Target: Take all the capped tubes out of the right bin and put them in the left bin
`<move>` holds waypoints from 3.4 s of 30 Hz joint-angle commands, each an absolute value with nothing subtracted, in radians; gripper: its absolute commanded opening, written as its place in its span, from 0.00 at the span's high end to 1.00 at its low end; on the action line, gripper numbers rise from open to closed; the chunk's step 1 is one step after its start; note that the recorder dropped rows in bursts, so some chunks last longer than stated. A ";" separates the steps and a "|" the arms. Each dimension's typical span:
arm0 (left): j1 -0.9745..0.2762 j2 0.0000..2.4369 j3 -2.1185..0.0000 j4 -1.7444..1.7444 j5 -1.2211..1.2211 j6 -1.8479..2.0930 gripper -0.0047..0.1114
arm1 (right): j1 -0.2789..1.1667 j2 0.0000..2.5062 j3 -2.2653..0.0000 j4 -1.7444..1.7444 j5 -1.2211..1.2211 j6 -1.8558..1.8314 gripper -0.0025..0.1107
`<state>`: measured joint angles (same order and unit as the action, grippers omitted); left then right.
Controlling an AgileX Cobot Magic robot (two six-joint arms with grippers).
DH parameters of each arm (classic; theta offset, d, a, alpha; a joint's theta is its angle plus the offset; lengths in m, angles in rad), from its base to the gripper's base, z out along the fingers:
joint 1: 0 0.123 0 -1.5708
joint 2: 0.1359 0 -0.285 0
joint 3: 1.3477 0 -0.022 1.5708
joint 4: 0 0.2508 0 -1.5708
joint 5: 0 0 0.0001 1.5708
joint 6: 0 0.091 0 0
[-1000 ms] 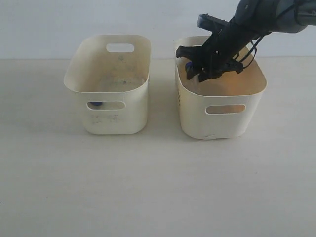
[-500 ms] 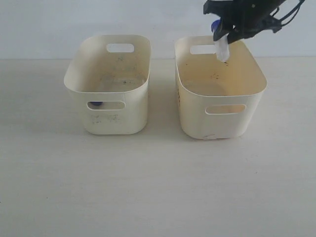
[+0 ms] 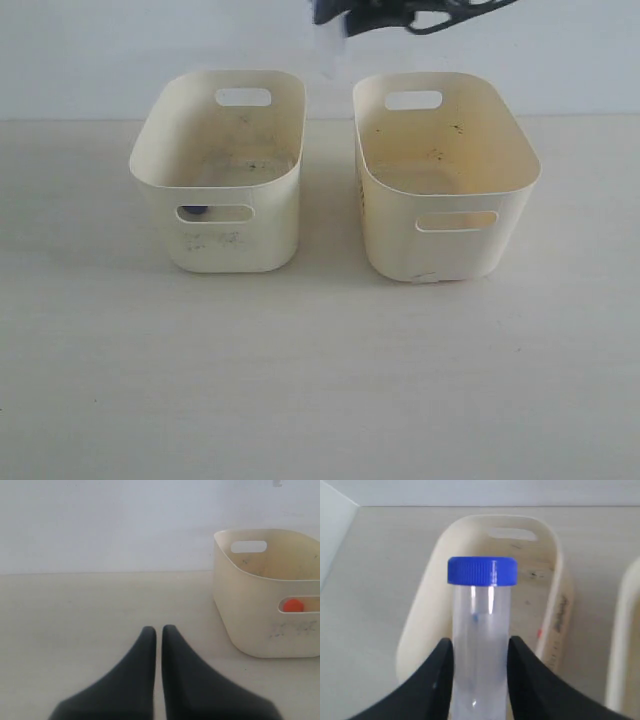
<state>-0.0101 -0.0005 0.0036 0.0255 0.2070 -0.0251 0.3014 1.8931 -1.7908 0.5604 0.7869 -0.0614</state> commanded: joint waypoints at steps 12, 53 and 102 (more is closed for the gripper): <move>-0.010 0.000 0.000 0.019 0.202 -0.035 0.92 | 0.456 2.047 -1.787 0.579 0.545 0.050 0.48; -0.010 0.000 0.000 0.019 0.202 -0.035 0.92 | 0.011 1.937 -1.787 0.346 1.064 -0.347 0.57; -0.010 0.000 0.000 0.019 0.202 -0.035 0.92 | 0.010 1.971 -1.607 0.200 1.029 0.074 0.98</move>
<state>-0.0101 -0.0005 0.0036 0.0255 0.2070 -0.0251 0.0106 1.9710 -1.5759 0.1702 0.9577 0.0597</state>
